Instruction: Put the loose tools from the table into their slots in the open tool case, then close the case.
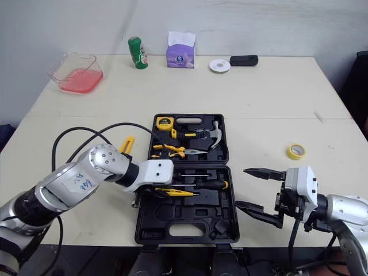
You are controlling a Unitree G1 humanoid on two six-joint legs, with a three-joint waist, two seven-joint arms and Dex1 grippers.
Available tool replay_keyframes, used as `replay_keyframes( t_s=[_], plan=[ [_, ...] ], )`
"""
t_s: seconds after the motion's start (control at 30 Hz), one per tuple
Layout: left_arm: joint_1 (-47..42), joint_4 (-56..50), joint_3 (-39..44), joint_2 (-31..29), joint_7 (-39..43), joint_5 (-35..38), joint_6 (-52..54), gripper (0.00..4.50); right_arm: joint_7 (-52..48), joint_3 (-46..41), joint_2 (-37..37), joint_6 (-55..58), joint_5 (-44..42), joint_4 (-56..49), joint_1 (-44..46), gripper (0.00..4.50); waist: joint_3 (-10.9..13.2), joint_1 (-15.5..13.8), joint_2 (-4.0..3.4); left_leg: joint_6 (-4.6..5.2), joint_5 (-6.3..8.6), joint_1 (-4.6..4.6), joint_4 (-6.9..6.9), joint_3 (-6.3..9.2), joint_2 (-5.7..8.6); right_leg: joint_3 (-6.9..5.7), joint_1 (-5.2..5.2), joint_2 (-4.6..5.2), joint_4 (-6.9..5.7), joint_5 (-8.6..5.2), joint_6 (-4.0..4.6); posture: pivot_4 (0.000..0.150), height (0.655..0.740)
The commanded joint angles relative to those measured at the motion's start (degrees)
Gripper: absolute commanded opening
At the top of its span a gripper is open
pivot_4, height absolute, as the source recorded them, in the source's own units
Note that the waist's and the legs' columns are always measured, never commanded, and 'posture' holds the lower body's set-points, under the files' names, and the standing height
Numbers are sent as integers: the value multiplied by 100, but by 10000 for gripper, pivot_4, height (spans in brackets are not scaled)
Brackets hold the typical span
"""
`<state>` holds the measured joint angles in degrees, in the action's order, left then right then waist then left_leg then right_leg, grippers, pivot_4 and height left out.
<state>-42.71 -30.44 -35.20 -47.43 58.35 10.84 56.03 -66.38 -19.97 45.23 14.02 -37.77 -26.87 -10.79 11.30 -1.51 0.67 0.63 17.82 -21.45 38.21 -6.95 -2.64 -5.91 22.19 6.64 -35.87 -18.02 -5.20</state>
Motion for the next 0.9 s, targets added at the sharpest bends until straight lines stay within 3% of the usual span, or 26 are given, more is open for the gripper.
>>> replay_keyframes(
  t_s=[0.03,0.9],
  plan=[
    [-41,191,-119,17,-28,-186,31,5030,3,-29,39,13,-107,-191,-5,45000,0,3,0,0,0,0,0,0,-1,1,0,-1,0,0,0,1500,7400],
    [-44,-301,11,-156,-68,33,683,5030,-5,5,-2,-66,-91,-159,-42,45000,0,13,0,-3,-2,1,1,-4,-2,5,6,-4,-8,-1,1,1500,7400]
  ],
)
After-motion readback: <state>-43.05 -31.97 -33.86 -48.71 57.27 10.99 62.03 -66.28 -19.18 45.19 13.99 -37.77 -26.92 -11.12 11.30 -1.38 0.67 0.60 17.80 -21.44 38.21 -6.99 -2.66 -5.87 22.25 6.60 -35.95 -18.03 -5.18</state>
